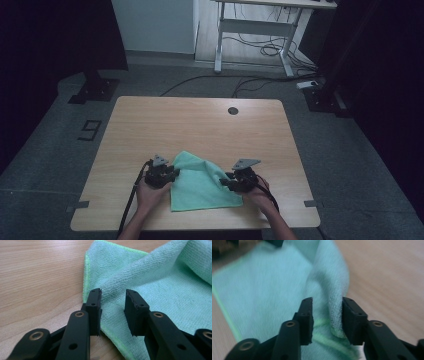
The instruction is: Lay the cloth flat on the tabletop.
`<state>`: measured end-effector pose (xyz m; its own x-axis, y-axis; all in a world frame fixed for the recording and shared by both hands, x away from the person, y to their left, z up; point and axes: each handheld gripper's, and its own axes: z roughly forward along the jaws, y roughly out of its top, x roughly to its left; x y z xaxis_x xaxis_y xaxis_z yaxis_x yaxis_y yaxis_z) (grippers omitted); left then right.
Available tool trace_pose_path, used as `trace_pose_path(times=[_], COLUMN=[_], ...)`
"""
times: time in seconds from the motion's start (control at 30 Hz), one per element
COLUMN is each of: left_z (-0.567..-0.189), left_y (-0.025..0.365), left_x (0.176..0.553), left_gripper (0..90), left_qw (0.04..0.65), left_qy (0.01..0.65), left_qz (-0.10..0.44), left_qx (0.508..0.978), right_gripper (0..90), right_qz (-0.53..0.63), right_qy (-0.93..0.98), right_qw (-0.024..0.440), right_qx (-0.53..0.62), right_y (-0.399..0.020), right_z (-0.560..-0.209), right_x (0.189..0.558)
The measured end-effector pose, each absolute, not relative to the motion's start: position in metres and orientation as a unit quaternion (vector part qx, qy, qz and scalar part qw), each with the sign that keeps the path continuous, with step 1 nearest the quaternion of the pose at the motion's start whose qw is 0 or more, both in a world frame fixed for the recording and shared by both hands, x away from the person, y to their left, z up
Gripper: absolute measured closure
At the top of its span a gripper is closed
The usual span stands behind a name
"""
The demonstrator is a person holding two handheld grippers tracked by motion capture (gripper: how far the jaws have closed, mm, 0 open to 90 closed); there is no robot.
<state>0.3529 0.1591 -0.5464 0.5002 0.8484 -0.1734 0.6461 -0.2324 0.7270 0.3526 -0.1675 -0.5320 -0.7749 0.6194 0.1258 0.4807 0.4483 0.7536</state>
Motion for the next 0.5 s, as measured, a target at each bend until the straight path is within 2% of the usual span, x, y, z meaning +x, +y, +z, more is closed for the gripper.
trace_pose_path(times=[0.1,0.2,0.37,0.5], left_z=[-0.546,-0.546,-0.546,-0.546], left_y=[0.159,0.159,0.159,0.16], left_x=[0.353,0.353,0.353,0.353], left_gripper=[66.3,66.4,66.5,66.5], left_qw=[0.388,0.388,0.388,0.389], left_qy=[0.483,0.482,0.483,0.482], left_qz=[0.13,0.13,0.13,0.129], left_qx=[0.774,0.774,0.774,0.775], right_gripper=[58.1,57.6,57.7,56.4], right_qz=[0.45,0.458,0.445,0.423], right_qy=[0.817,0.802,0.798,0.805], right_qw=[0.075,0.088,0.1,0.089], right_qx=[0.353,0.375,0.394,0.407], right_y=[-0.178,-0.184,-0.181,-0.173], right_z=[-0.526,-0.522,-0.525,-0.535], right_x=[0.36,0.37,0.389,0.401])
